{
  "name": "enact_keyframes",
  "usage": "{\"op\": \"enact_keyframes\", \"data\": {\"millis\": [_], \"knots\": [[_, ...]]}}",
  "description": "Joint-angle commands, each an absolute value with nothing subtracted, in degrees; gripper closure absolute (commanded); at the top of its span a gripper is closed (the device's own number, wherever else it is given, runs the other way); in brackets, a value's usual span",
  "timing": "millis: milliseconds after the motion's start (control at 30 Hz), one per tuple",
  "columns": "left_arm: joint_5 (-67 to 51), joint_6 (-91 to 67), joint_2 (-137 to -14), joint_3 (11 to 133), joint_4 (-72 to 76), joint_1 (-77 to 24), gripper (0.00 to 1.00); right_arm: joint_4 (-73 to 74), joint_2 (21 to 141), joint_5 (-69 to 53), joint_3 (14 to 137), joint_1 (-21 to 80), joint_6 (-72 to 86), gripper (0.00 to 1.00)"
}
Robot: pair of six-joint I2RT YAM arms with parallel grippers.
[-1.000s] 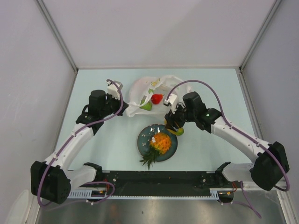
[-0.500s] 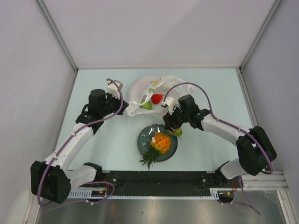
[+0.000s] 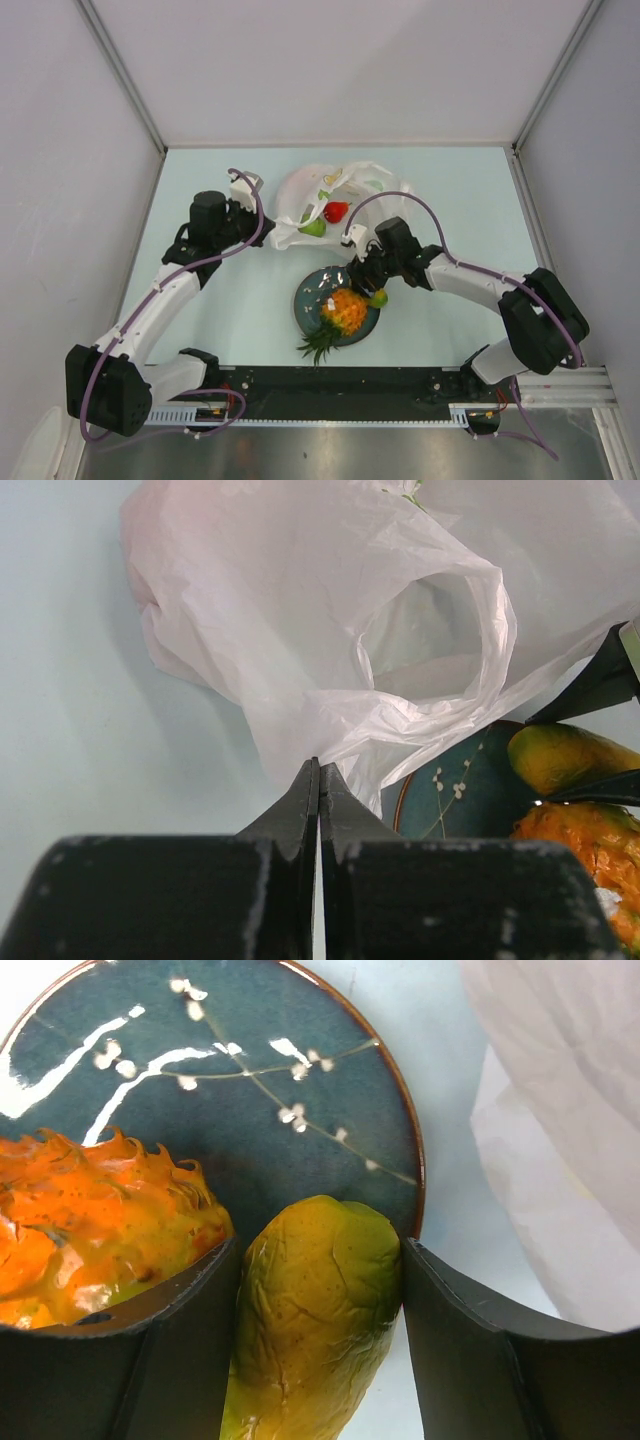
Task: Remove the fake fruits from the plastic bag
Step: Place the fake fruit on the plate, then take out the fake fruit from the plastic bag.
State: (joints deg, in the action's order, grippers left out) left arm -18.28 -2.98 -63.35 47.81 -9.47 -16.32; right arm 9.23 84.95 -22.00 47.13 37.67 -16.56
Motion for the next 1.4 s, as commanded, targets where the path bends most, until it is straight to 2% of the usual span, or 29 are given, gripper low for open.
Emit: {"op": "enact_keyframes", "data": {"millis": [0,133,233,267,333,367,500,700,800,900,1133,1233,1367], "knots": [[-19.4,-2.6,-62.4,49.3,-7.8,-15.8,1.00,7.4,83.0,-22.3,45.1,37.9,-16.6,0.63],[-19.5,-2.5,-62.2,49.0,-8.0,-15.8,1.00,6.2,82.8,-22.6,44.3,38.0,-15.6,0.59],[-19.5,-2.5,-62.1,48.9,-8.0,-15.8,1.00,5.5,83.1,-22.8,44.2,38.1,-14.5,0.44],[-19.6,-2.5,-62.1,49.0,-8.0,-15.8,1.00,5.4,83.0,-23.5,44.3,38.2,-14.5,0.34],[-19.6,-2.5,-62.2,49.1,-8.1,-15.8,1.00,6.0,82.4,-23.6,44.4,38.4,-14.7,0.23],[-19.8,-2.5,-62.2,49.2,-8.1,-15.8,1.00,6.8,81.5,-24.1,44.9,38.3,-15.1,0.13],[-20.2,-2.5,-62.7,49.5,-8.3,-15.8,1.00,15.1,78.4,-27.7,48.3,37.5,-19.7,0.01],[-20.9,-2.9,-63.1,49.6,-7.9,-15.8,1.00,22.8,72.3,-31.7,55.0,34.0,-19.3,0.03],[-21.2,-3.0,-63.3,49.7,-7.8,-15.8,1.00,20.0,71.2,-32.2,57.5,33.8,-18.6,0.05],[-21.7,-3.2,-63.3,50.1,-7.8,-15.8,1.00,13.5,72.7,-29.6,59.9,33.8,-14.9,0.12],[-22.1,-2.6,-62.8,51.7,-9.1,-15.8,1.00,-2.2,85.4,-24.6,65.7,32.6,-11.5,0.30],[-22.1,-2.5,-62.4,51.8,-9.2,-15.8,1.00,-3.1,91.0,-21.6,70.7,32.4,-14.1,0.35],[-22.1,-2.3,-62.0,51.7,-9.2,-15.8,1.00,-0.3,100.8,-17.4,76.9,31.8,-17.6,0.37]]}}
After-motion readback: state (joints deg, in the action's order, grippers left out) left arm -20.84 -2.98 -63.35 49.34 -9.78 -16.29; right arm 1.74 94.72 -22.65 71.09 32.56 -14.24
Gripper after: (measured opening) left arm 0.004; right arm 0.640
